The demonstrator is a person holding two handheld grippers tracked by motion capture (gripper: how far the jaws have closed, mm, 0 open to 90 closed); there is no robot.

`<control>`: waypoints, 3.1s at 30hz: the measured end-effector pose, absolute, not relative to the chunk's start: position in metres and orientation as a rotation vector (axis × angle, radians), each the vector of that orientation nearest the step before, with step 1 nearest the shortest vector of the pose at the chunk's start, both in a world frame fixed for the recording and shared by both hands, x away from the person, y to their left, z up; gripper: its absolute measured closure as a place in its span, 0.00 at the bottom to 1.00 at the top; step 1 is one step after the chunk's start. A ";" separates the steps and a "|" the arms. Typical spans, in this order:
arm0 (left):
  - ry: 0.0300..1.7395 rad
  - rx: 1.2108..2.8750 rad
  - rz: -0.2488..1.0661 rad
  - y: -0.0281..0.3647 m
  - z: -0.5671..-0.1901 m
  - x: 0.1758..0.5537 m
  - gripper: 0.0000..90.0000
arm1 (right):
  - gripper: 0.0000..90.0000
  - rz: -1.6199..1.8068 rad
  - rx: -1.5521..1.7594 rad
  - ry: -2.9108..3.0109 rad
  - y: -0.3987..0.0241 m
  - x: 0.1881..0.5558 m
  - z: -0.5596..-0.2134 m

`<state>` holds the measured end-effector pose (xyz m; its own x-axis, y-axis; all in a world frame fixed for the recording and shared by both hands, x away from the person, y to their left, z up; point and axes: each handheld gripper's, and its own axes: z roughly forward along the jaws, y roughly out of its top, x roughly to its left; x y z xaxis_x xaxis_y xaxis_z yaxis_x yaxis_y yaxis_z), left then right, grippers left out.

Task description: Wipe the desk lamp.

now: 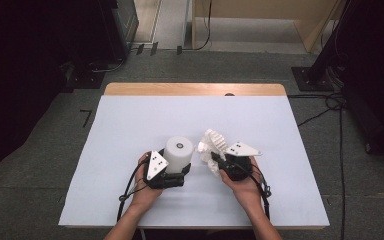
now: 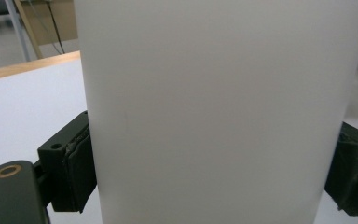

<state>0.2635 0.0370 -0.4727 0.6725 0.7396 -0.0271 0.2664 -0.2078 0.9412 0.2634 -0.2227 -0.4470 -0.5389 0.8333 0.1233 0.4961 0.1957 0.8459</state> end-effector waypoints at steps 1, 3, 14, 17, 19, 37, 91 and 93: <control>0.802 1.755 0.508 0.040 -0.470 0.264 0.09 | 0.93 1.284 1.249 2.131 -0.219 0.263 -0.450; 0.787 1.728 0.475 0.044 -0.467 0.264 0.09 | 0.93 1.300 1.231 2.159 -0.209 0.263 -0.455; 0.771 1.746 0.412 0.043 -0.472 0.266 0.09 | 0.93 1.378 1.164 2.079 -0.211 0.256 -0.442; 0.764 1.787 0.443 0.041 -0.475 0.266 0.09 | 0.93 1.282 1.156 2.067 -0.212 0.257 -0.445; 0.761 1.841 0.473 0.039 -0.479 0.265 0.09 | 0.92 1.190 1.167 2.085 -0.216 0.260 -0.453; 0.749 1.935 0.433 0.055 -0.480 0.259 0.00 | 0.89 1.083 1.194 2.186 -0.220 0.267 -0.469; 0.685 1.779 0.295 0.088 -0.474 0.251 0.00 | 0.46 1.264 0.753 2.588 -0.206 0.244 -0.443; 0.685 1.778 0.295 0.089 -0.474 0.251 0.00 | 0.37 1.352 0.758 2.511 -0.214 0.242 -0.429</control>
<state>0.2509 0.0885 -0.4740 0.7981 0.5855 -0.1421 0.2985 -0.1794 0.9374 0.2418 -0.2140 -0.4293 -0.8511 0.5200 0.0723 0.3466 0.4531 0.8213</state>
